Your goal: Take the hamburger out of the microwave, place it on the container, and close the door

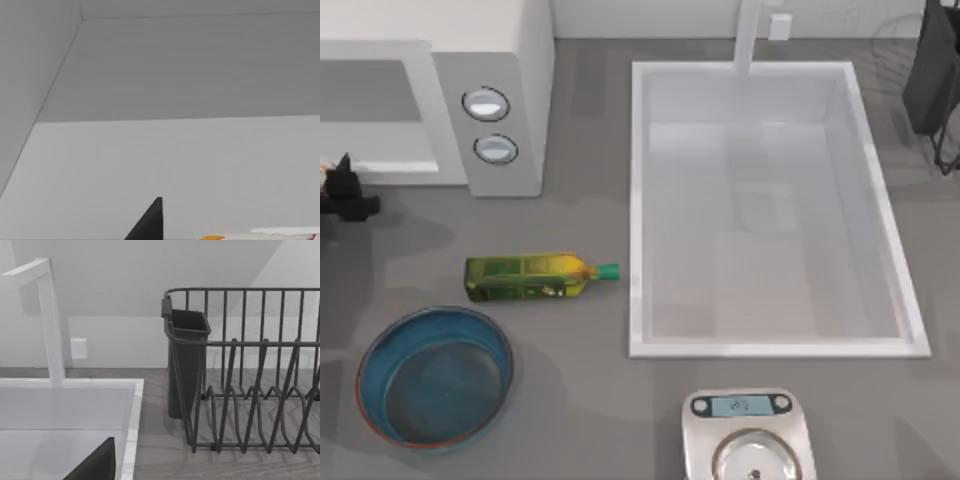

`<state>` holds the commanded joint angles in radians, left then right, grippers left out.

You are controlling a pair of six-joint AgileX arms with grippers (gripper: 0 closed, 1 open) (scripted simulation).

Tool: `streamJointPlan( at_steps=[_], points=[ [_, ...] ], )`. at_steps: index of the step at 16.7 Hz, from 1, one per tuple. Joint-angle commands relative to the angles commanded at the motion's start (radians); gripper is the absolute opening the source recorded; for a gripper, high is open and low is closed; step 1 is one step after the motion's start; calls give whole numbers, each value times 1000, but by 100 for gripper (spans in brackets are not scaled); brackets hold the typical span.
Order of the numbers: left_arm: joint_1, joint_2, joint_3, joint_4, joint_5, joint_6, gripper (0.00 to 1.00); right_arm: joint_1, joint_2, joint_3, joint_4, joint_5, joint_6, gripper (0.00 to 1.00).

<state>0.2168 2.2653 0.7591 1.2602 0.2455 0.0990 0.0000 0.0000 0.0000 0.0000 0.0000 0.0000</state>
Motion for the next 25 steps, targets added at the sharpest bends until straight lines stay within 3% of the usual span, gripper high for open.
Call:
streamJointPlan(
  at_steps=[5,13,19,22,25],
  points=[
    [-6,-37,7,-41,-3,2,0,0,0,0,0,0,0,100],
    [-5,-372,24,-395,-7,3,0,0,0,0,0,0,0,100],
    [-6,-387,22,-411,-8,5,0,0,0,0,0,0,0,100],
    [-19,-390,39,-463,-32,-49,0,0,0,0,0,0,0,100],
    [-56,-398,83,-603,-96,-196,0,0,0,0,0,0,0,100]
  ],
)
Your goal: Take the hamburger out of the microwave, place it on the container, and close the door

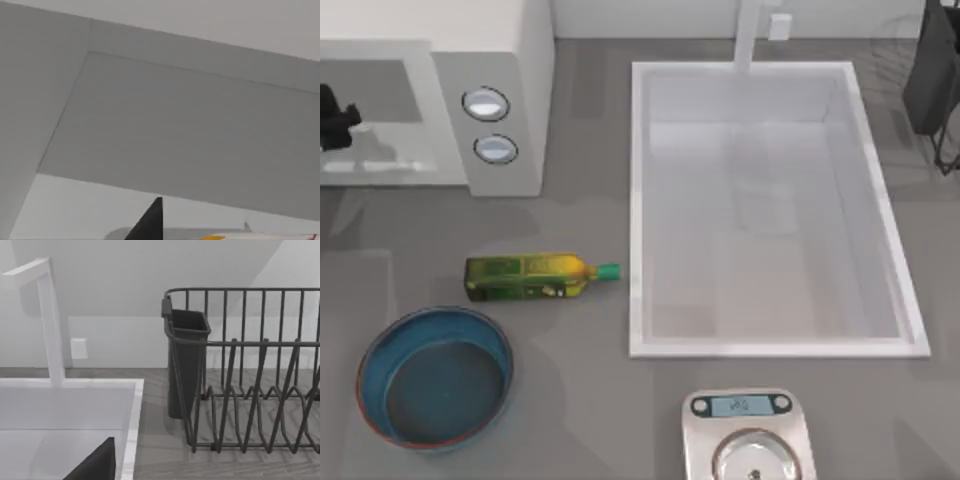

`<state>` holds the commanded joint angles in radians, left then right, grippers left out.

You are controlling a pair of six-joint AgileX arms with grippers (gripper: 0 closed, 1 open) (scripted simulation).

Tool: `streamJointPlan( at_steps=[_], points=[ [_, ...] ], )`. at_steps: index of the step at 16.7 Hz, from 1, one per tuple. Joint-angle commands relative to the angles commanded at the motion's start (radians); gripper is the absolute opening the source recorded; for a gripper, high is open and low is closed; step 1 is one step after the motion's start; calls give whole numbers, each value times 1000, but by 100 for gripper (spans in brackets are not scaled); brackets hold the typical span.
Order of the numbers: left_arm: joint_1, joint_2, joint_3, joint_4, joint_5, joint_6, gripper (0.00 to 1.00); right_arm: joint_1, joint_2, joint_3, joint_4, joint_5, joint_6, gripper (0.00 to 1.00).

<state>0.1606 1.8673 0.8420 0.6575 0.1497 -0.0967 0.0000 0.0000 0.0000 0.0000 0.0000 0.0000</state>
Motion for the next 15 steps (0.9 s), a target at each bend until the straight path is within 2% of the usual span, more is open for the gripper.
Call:
streamJointPlan(
  at_steps=[6,15],
  points=[
    [-134,-5,142,-466,-208,-496,0,0,0,0,0,0,0,100],
    [-454,93,389,-1382,-585,-1498,0,0,0,0,0,0,0,100]
  ],
)
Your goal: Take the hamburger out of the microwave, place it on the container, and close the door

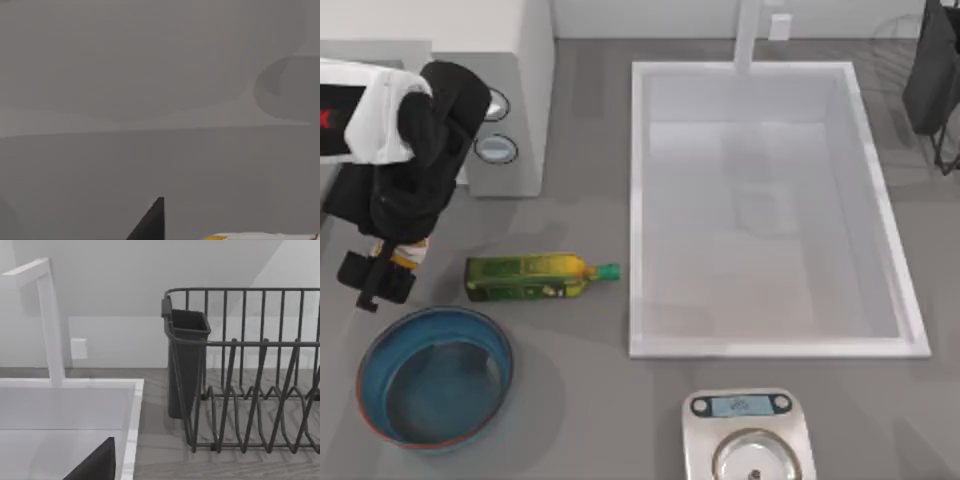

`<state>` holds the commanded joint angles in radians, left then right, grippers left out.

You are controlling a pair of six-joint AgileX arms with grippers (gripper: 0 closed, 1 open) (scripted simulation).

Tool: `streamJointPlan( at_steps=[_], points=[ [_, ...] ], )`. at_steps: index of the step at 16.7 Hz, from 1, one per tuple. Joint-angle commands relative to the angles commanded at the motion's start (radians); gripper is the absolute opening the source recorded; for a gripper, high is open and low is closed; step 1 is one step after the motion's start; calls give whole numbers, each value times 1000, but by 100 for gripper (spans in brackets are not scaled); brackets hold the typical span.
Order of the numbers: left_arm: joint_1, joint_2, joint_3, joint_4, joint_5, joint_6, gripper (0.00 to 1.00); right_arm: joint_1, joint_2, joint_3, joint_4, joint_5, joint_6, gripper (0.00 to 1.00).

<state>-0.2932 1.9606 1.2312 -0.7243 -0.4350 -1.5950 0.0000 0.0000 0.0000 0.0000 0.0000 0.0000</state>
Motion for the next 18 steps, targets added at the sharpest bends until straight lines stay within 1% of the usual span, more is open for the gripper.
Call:
streamJointPlan(
  at_steps=[3,6,10,12,14,16,18],
  points=[
    [-127,78,66,-296,-110,-333,0,0,0,0,0,0,0,100],
    [-258,175,122,-559,-201,-636,0,0,0,0,0,0,0,100],
    [-429,319,180,-831,-287,-963,0,0,0,0,0,0,0,100],
    [-502,386,201,-927,-315,-1083,0,0,0,0,0,0,0,100],
    [-559,440,216,-996,-333,-1171,0,0,0,0,0,0,0,100],
    [-592,473,225,-1033,-342,-1219,0,0,0,0,0,0,0,100],
    [-600,481,227,-1042,-344,-1231,0,0,0,0,0,0,0,100]
  ],
)
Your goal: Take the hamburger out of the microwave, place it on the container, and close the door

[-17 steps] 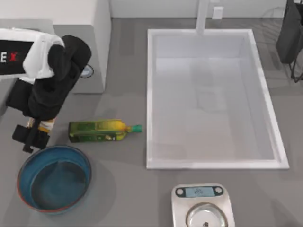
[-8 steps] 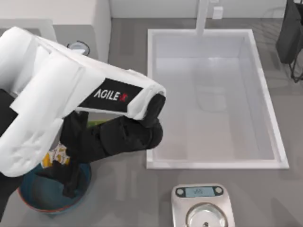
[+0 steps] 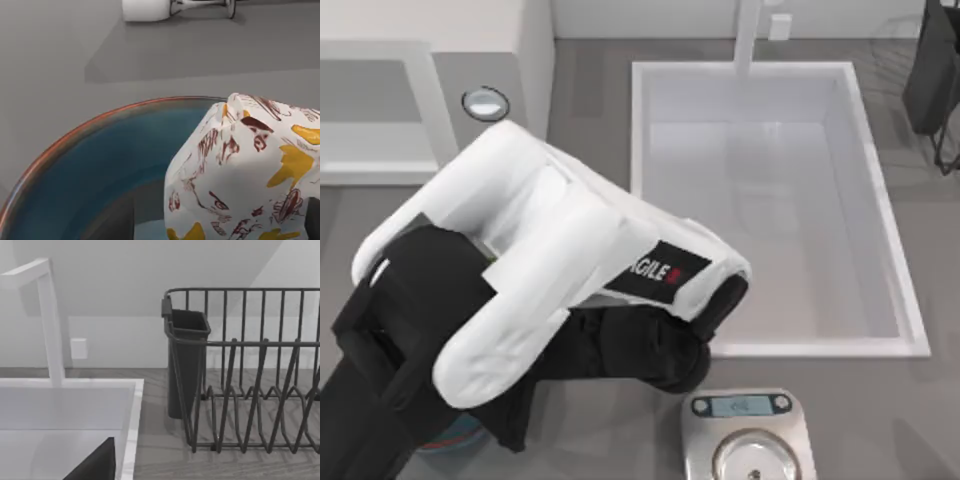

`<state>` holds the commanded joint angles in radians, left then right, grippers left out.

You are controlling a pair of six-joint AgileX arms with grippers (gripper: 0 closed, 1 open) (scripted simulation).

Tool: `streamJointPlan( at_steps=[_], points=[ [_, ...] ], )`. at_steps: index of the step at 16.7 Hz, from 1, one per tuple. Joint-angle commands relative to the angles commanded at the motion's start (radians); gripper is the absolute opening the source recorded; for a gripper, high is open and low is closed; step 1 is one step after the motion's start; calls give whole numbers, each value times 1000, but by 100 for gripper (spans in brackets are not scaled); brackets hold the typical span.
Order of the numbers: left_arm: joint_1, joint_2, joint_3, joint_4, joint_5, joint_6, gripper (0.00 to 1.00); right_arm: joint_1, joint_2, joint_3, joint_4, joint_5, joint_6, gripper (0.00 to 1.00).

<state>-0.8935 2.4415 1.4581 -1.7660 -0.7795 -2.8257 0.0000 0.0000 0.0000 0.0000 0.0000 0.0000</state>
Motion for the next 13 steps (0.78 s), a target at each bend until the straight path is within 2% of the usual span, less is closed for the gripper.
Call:
streamJointPlan(
  at_steps=[3,4,13],
  points=[
    [0,0,0,0,0,0,0,0,0,0,0,0,0,100],
    [53,82,226,-46,-10,50,0,0,0,0,0,0,0,100],
    [45,20,133,-16,-30,42,0,0,0,0,0,0,0,100]
  ],
)
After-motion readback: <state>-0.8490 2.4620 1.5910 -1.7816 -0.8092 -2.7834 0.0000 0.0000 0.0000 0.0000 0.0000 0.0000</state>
